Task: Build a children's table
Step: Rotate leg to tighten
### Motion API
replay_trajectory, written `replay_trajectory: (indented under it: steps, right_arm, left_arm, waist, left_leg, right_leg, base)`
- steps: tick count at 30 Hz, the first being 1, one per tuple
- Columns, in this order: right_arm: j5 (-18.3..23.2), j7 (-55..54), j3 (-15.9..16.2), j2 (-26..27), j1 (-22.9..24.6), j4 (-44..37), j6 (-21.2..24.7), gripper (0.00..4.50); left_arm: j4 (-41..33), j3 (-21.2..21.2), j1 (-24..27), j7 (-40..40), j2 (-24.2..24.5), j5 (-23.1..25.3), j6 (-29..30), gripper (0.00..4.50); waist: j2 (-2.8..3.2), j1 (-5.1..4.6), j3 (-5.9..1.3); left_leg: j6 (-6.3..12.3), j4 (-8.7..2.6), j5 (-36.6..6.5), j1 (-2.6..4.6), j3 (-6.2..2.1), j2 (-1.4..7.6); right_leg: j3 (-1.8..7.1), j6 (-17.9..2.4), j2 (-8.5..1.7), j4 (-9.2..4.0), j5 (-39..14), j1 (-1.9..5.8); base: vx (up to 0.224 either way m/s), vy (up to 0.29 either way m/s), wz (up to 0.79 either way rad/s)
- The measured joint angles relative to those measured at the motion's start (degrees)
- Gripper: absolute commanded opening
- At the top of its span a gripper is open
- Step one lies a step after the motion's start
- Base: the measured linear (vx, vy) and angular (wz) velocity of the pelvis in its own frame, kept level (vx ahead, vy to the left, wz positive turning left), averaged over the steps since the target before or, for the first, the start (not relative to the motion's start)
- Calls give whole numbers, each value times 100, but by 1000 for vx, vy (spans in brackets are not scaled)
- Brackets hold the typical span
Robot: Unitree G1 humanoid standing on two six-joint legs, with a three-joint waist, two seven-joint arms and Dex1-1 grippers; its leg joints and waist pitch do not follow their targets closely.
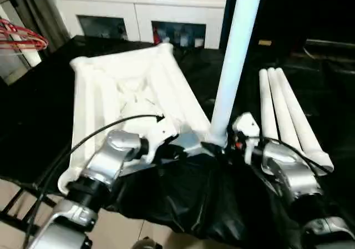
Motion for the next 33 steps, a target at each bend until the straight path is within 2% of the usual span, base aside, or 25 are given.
replay_trajectory:
  steps: [2,5,7,9,12,20,23,29,33]
  right_arm:
    - [42,171,21,-64,73,-156,105,364]
    - [90,407,41,-122,162,-351,238,329]
    - [91,508,53,-165,181,-464,367,326]
    - [96,606,88,-208,182,-508,423,296]
    - [106,615,108,-227,183,-542,479,276]
    - [94,522,62,-204,264,-661,584,272]
    - [1,0,-63,-8,244,-577,595,272]
    - [-374,-2272,-454,887,-383,514,323,270]
    - [-469,-3303,-565,1278,-659,962,148,270]
  left_arm:
    - [85,-15,-50,-162,52,-23,-58,0]
    - [215,-25,-110,-427,164,-41,-186,0]
    - [312,-50,-160,-578,224,-70,-264,0]
    - [369,-62,-170,-667,270,-78,-362,0]
    - [443,-65,-194,-710,296,-83,-447,0]
    - [513,-66,-210,-660,231,-68,-535,0]
    - [558,-6,-211,-264,93,10,-526,0]
    - [569,215,-266,1185,-582,265,8,0]
    - [523,238,-293,1724,-824,388,242,0]
  waist:
    - [1,35,0]
    - [1,67,0]
    - [1,82,0]
    - [1,87,0]
    - [1,90,0]
    - [1,122,0]
    - [-1,96,-1]
    - [1,-122,-1]
    - [10,-141,-7]
  left_leg:
    - [0,0,0,-2,0,0]
    - [0,1,0,-3,0,0]
    - [1,2,0,-5,0,0]
    - [1,3,0,-5,0,0]
    - [0,3,0,-4,0,0]
    - [0,4,0,-2,0,0]
    - [0,4,0,7,1,0]
    - [-3,3,1,18,1,-1]
    - [-3,-9,1,20,1,-2]
  right_leg:
    - [0,0,0,0,0,0]
    - [-1,0,0,-2,0,0]
    - [-1,0,-2,-1,0,0]
    - [-1,0,-2,-2,0,0]
    - [-1,0,-2,-1,0,0]
    - [-1,0,-3,0,0,2]
    - [0,-3,-4,7,4,6]
    - [0,3,-6,4,14,6]
    - [-1,5,-5,5,17,3]
  base:
    - [0,0,0]
    - [0,0,0]
    - [0,0,0]
    - [0,0,0]
    - [0,0,0]
    - [0,0,0]
    - [0,0,0]
    - [0,0,0]
    - [0,0,0]
